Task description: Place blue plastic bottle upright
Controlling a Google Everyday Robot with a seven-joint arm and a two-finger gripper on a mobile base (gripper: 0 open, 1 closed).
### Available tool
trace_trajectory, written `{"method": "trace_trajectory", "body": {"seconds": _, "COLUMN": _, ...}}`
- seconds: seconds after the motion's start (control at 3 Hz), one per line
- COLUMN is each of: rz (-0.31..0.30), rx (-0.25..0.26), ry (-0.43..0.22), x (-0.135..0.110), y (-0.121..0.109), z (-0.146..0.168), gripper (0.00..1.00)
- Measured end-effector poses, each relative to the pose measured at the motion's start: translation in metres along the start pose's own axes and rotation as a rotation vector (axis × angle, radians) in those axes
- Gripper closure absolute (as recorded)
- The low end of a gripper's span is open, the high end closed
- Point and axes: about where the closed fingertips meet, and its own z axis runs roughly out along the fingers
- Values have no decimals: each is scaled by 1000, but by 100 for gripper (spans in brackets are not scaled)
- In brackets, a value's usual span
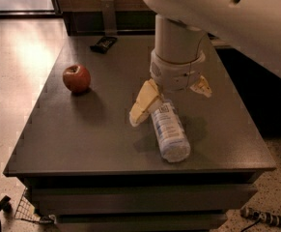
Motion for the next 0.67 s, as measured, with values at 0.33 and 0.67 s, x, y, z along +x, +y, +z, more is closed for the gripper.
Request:
{"method": "trace_trajectory", "body": {"seconds": 0.33, "rz": 43, "rx": -71, "ry": 25, "x": 1, "y": -8, "z": 16, "gripper": 0}}
{"method": "trace_trajectory", "body": {"seconds": 0.67, "rz": 62, "rx": -100, "ry": 37, "x": 2, "y": -12, "z": 23, "gripper": 0}}
